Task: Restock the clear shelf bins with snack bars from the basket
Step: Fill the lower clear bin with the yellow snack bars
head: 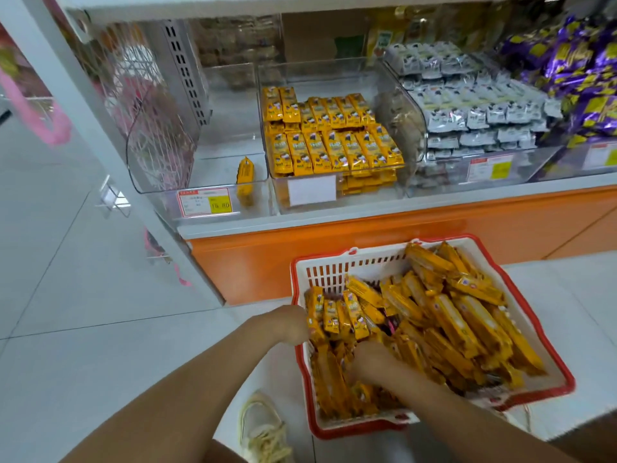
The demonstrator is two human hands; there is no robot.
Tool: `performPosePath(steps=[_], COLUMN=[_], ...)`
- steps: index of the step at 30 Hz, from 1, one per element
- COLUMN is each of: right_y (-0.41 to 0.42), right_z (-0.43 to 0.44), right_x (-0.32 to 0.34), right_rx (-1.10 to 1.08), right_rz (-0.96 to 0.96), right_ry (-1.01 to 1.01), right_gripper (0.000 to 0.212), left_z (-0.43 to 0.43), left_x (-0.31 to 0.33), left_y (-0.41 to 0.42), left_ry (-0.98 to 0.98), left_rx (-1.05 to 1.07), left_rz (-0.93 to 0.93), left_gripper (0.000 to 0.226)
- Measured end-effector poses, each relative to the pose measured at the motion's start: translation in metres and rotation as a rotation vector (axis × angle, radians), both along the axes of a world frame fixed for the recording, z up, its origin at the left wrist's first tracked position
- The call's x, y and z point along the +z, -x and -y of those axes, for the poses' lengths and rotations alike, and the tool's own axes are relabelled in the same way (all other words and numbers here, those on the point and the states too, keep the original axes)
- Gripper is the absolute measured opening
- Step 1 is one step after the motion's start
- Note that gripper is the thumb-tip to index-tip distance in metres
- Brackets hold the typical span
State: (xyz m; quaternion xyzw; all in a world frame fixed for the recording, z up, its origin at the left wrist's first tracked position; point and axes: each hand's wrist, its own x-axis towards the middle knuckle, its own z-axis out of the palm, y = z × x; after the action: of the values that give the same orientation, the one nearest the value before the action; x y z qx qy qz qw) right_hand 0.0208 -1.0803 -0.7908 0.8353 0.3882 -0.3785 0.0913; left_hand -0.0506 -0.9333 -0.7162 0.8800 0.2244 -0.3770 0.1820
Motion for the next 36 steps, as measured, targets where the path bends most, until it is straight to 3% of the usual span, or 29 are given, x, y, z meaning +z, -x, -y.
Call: performPosePath(steps=[3,7,11,14,17,21,23,25,30,36], right_y=[0.017,0.022,0.015,0.017,0.018,0.002,-0.01,-0.021,-0.04,-0.059], right_z=[0.003,0.004,0.009,0.012,0.016,0.013,0.009,0.003,0.002,0.01], right_x=[-0.024,-0.032,-0.029,-0.027,-0.029,-0.013,0.005,0.032,0.104,0.13], right_rx=[-0.011,-0.29,-0.44,-0.432,-0.565,-0.753,-0.791,-0.765,-0.799,-0.951], right_rz=[0.064,0.021,-0.056,-0.078,-0.218,-0.318,-0.353,-0.354,-0.451,-0.731], right_ry=[0.026,0.065,0.009,-0.025,-0.103,-0.287,-0.467,-0.624,-1.023,-1.263], right_gripper=[0.02,0.061,0.071,0.084,0.09,0.075,0.056,0.053,0.05,0.044], left_z=[0.01,0.011,0.009,0.009,0.011,0.013,0.014,0.019,0.014,-0.001], left_x=[0.001,-0.001,0.004,0.005,0.01,0.022,0.025,0.036,0.061,0.085], left_y=[-0.006,-0.008,-0.009,-0.008,-0.005,-0.008,-0.015,-0.024,-0.041,-0.049], left_ry=[-0.021,-0.018,0.0,0.017,0.033,0.13,0.205,0.468,0.788,0.977], left_rx=[-0.005,0.044,0.033,0.091,0.128,0.356,0.272,0.644,0.748,0.786], left_rz=[-0.007,-0.011,-0.011,-0.008,-0.037,0.041,0.042,0.233,0.611,0.716], left_gripper=[0.044,0.043,0.045,0.046,0.046,0.03,0.022,0.025,0.024,0.058])
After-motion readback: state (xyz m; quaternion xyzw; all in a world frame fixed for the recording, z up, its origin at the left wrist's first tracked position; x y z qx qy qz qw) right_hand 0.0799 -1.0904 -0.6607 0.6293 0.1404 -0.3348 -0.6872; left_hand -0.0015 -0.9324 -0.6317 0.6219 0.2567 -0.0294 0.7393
